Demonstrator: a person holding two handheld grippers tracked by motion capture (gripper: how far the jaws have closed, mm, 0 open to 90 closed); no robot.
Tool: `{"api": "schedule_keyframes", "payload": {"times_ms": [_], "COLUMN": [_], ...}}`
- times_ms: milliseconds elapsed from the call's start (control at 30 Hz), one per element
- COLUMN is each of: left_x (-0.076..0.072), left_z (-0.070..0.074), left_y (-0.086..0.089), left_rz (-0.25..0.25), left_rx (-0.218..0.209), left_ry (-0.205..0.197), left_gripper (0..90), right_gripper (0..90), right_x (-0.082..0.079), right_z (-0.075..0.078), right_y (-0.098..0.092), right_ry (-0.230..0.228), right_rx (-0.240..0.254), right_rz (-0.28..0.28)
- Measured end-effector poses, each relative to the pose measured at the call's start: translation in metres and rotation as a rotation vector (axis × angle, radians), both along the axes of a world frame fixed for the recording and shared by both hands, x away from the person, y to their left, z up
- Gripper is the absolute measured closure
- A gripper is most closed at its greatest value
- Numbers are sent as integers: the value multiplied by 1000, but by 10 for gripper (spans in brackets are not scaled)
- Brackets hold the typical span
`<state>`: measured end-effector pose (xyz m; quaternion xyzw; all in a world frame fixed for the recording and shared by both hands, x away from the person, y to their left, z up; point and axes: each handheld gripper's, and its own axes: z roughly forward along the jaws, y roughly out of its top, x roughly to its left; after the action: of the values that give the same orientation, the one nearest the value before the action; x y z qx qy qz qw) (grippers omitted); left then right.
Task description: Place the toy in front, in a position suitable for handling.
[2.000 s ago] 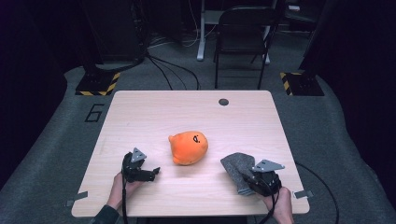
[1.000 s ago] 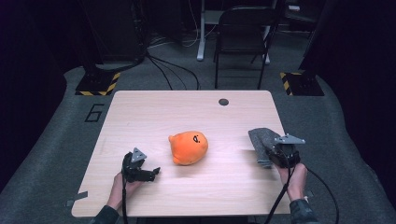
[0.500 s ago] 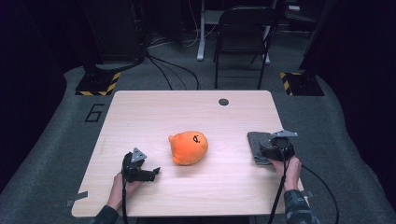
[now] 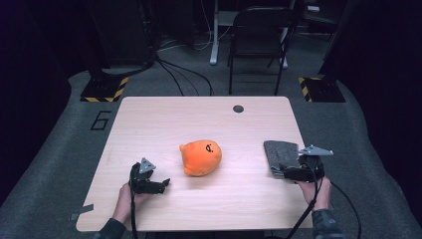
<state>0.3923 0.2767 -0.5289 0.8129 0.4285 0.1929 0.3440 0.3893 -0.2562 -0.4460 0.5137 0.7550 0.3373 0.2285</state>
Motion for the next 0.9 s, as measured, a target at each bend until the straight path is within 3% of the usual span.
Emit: {"api": "schedule_keyframes", "payload": {"times_ms": [100,167,267,367,533,900], "left_x": [2,2,1,0,4,16], "left_z": [3,6,19,38,71,91], "left_y": [2,4,4,0,-22,-64], "left_rz": [29,26,46,34,-18,-70], "left_rx": [-10,-17,-59,-110,-154,-193], "left_ry": [41,45,14,-22,-86,-108], "left_gripper": [36,31,19,5,3,16], "right_gripper": [131,131,131,132,133,134], "right_x": [-5,-5,-7,-7,-6,-3], "right_z": [0,0,1,2,1,-2], "right_y": [-2,-2,-5,-5,-2,3], "right_ry": [6,5,7,6,11,23], "right_rx": [-7,-7,-1,0,-2,-12], "right_rz": [7,3,2,3,5,20]}}
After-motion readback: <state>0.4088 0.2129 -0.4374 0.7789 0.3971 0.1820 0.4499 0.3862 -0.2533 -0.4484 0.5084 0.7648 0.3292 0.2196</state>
